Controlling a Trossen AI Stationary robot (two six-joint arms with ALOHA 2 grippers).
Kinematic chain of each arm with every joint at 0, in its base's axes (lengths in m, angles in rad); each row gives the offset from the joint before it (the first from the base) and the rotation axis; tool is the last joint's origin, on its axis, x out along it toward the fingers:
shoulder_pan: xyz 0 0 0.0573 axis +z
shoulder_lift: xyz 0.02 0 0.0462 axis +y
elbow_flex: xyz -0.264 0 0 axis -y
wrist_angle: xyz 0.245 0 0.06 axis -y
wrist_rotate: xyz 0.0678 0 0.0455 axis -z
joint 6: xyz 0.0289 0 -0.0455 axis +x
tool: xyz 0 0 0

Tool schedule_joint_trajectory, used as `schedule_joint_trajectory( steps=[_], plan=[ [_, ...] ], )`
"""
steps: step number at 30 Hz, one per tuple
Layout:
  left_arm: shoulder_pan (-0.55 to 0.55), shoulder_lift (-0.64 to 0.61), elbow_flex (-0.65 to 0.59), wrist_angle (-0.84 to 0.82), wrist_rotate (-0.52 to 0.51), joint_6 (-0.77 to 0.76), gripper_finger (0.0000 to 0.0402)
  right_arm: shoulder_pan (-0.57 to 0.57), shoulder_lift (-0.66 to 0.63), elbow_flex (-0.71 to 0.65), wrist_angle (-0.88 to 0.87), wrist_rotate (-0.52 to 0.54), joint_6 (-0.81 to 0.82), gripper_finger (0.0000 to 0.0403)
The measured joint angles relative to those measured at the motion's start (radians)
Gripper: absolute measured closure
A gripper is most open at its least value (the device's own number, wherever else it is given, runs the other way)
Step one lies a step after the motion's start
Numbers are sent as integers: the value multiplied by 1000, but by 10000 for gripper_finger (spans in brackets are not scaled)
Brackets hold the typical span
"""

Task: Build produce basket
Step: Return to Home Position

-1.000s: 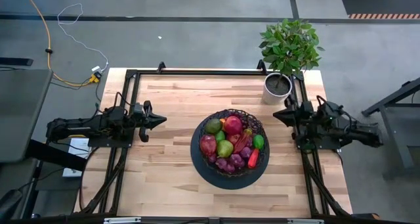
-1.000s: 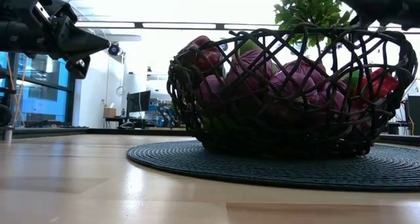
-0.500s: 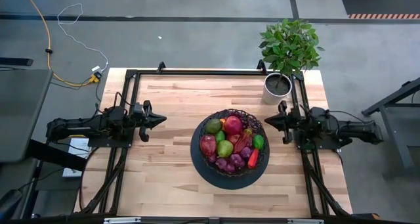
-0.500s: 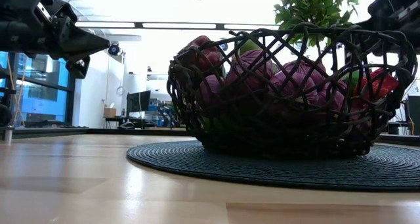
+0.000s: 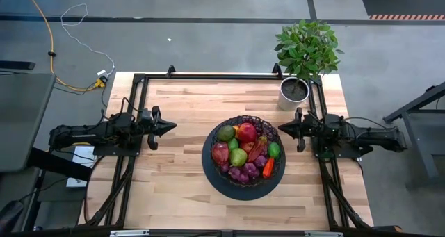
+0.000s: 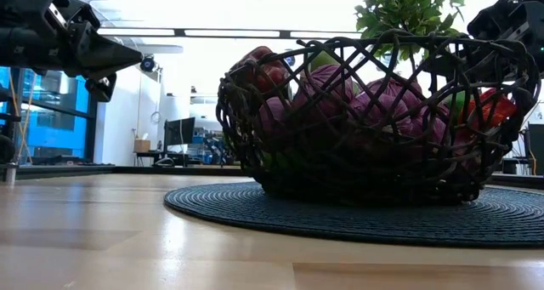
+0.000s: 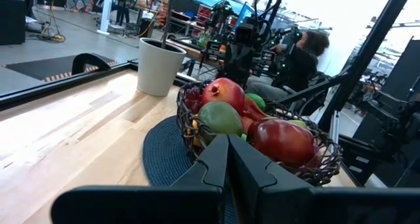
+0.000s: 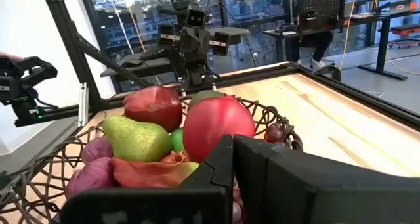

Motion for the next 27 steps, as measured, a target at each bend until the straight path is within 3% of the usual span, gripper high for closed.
schedule_joint_trajectory(
  steps=[27],
  plan=[
    [-3, -21, 1, 1, 0, 0, 401, 10, -24, -3, 12, 1, 0, 402]
  ],
)
